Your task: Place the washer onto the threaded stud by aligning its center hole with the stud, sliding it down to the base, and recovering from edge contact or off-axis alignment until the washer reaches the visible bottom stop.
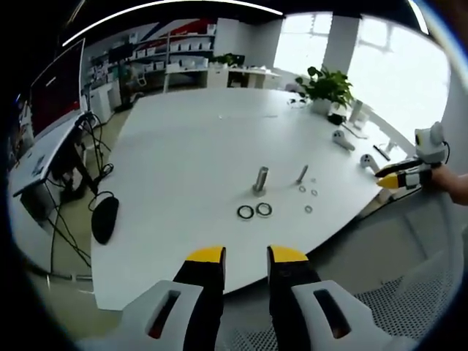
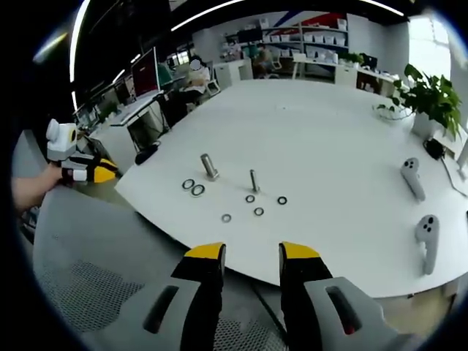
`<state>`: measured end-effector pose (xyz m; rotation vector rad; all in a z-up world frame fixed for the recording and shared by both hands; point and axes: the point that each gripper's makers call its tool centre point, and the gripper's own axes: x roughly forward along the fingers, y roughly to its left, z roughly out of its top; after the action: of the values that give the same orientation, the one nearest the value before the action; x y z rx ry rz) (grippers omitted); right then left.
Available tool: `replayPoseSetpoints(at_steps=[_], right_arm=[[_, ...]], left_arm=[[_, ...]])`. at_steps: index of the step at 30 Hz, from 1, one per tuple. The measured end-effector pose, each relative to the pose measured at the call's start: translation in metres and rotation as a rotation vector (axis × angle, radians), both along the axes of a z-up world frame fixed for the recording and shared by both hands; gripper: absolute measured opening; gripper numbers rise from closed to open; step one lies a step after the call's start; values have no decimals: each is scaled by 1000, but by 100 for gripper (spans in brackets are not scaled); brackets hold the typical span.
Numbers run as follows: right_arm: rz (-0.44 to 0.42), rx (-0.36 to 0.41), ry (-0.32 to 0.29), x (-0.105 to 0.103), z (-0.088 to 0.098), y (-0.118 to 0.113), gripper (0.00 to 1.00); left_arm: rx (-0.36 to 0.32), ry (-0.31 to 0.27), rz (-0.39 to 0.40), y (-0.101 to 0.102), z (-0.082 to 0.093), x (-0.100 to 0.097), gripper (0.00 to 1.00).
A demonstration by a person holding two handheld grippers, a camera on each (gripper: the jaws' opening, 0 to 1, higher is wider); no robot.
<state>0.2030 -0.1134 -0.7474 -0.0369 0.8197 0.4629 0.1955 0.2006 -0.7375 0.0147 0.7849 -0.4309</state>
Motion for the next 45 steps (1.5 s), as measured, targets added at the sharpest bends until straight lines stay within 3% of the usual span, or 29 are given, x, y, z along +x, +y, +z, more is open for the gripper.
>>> replayPoseSetpoints(at_steps=[45], right_arm=[[27, 57, -6, -1, 4, 11, 34]], left_arm=[[32, 27, 17, 7, -6, -2, 21]])
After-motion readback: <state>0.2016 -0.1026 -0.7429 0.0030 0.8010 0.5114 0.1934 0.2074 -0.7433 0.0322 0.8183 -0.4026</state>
